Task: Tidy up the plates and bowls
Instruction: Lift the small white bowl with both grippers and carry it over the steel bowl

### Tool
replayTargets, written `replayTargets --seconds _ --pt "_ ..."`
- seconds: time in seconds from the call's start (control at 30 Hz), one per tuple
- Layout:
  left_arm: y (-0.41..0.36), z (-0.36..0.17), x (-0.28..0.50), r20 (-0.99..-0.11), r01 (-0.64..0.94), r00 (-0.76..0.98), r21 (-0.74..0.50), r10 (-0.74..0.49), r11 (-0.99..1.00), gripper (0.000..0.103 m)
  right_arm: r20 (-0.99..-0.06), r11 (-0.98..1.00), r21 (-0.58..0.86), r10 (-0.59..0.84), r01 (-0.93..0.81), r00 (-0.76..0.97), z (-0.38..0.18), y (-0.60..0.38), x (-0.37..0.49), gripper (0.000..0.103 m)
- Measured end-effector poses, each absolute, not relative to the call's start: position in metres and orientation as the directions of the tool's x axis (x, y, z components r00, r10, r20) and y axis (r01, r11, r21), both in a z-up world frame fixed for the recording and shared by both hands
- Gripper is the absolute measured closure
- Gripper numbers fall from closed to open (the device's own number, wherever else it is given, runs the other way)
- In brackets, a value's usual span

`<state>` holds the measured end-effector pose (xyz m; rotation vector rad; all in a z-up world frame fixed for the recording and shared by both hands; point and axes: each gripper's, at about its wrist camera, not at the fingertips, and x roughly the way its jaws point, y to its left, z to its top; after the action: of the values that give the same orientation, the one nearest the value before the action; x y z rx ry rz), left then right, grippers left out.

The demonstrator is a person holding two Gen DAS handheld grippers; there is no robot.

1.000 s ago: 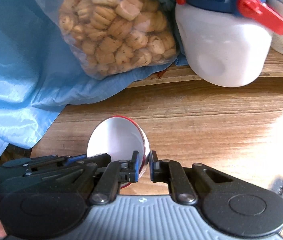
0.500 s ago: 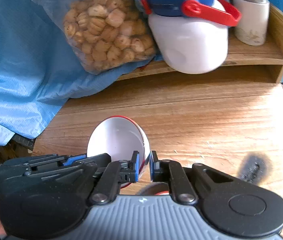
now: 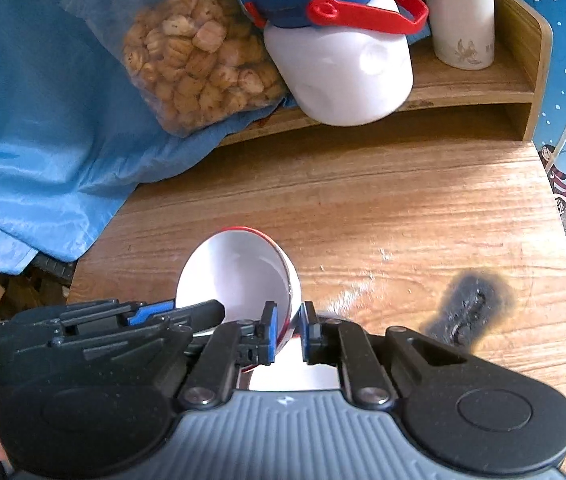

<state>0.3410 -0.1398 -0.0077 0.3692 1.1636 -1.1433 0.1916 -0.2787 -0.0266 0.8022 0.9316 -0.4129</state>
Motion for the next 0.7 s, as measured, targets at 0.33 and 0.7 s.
replayTargets --seconds 0.33,0.7 --pt "-0.133 -0.007 0.322 -0.864 0.830 -0.044 -0.311 -0.502 0.463 0.090 -0.838 0.664 0.443 0.067 0.603 0.542 -0.030 -0.278 0.174 0.090" --pt "-0.126 -0.014 0.298 -0.874 0.807 -0.043 -0.316 -0.484 0.500 0.090 -0.846 0.673 0.447 0.103 0.589 0.524 -0.035 -0.278 0.155 0.090"
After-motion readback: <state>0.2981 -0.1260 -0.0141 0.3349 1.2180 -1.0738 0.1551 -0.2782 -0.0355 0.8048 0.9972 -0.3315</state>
